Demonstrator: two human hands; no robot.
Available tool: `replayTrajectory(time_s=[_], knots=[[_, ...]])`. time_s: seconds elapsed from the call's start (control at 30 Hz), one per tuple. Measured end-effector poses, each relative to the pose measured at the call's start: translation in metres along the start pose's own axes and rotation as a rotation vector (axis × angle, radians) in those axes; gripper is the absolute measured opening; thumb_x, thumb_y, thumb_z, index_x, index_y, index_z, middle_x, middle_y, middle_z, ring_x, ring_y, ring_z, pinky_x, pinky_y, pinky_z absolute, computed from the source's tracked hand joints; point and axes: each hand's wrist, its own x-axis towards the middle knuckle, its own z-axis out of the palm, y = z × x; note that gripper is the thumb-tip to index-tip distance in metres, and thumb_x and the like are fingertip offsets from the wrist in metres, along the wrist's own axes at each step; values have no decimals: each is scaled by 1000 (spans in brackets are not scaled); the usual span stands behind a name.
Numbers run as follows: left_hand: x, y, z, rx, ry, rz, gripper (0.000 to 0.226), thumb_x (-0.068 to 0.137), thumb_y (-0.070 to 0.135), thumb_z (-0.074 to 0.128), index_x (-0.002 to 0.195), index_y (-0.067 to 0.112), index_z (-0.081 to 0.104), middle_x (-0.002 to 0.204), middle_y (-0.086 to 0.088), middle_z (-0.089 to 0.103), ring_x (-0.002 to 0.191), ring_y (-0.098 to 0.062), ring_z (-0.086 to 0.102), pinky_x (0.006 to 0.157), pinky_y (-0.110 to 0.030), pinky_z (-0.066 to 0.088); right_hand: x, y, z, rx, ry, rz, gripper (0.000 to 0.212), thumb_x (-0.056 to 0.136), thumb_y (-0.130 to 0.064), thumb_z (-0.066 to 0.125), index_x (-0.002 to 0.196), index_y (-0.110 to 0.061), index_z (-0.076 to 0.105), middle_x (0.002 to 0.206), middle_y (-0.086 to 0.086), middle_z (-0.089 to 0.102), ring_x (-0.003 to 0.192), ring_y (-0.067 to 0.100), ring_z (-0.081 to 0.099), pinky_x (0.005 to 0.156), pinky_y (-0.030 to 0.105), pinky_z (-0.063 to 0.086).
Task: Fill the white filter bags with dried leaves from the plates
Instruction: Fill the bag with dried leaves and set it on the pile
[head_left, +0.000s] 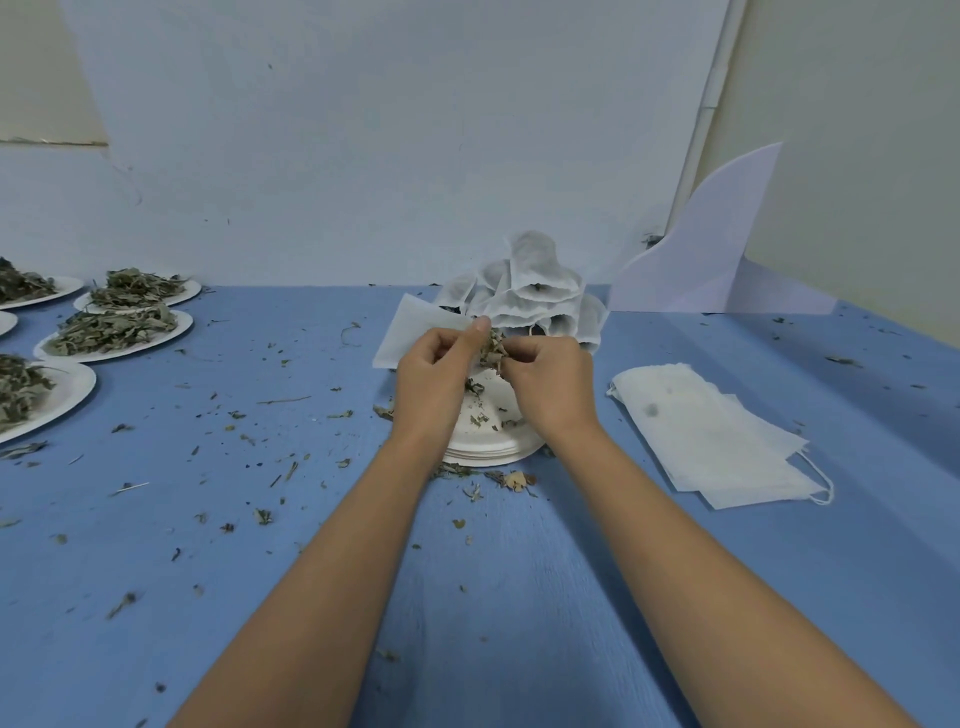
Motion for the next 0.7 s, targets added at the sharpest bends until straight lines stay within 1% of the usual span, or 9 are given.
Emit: replayTrajectory(time_s=[0.07,0.17,0.3,0.37,0.43,0.53,0.57,0.63,0.7], knots=[[0,0,2,37,5,33,20,83,33,71,78,16,62,70,8,64,63,3,59,59,-9,45,-1,-1,1,-29,3,-29,20,85,-2,61,91,-11,77,82,1,74,68,4,61,63,16,46],[0,1,0,41,-3,51,16,80,18,75,80,15,59,73,2,62,62,2,62,60,-11,48,-2,-4,2,-63,9,-80,24,85,-1,59,95,-13,77,82,1,75,68,2,59,61,5,42],[-1,4,-2,40,-14,40,21,77,6,76,78,15,57,66,5,54,51,6,57,54,-8,45,-1,-7,2,-88,-30,-81,24,83,1,57,90,-11,77,75,2,71,70,12,61,60,14,43],[0,5,-4,41,10,45,21,77,4,75,77,14,56,67,3,53,51,2,55,52,-10,45,0,-11,1,-72,-72,-81,22,84,1,58,91,-10,77,69,-1,68,65,11,59,54,14,42],[1,6,-6,62,55,63,23,78,3,74,76,16,55,69,1,52,58,-5,52,52,-12,45,0,-15,1,-36,-115,-64,25,83,0,59,97,-12,76,77,-1,71,69,9,62,56,11,42],[4,5,-9,83,129,83,26,79,2,72,75,19,52,72,1,51,66,-11,49,56,-15,43,1,-19,2,106,-158,29,34,82,1,56,108,-14,73,99,-1,73,79,1,64,68,3,46],[4,5,-9,83,147,93,27,79,1,71,74,19,52,71,1,50,67,-11,48,57,-15,43,1,-19,3,162,-164,64,34,83,1,55,109,-13,72,105,-1,72,86,1,64,78,7,48],[4,6,-7,91,163,130,29,79,-2,68,72,21,50,69,3,48,64,-10,45,55,-14,41,2,-19,4,229,-144,109,30,86,2,56,108,-10,72,110,3,70,101,11,65,94,27,51],[3,5,-4,101,153,157,31,79,-5,64,71,21,49,66,4,44,58,-5,41,52,-14,38,1,-18,4,278,-116,153,26,86,3,58,104,-9,73,106,6,71,101,17,66,95,35,51]])
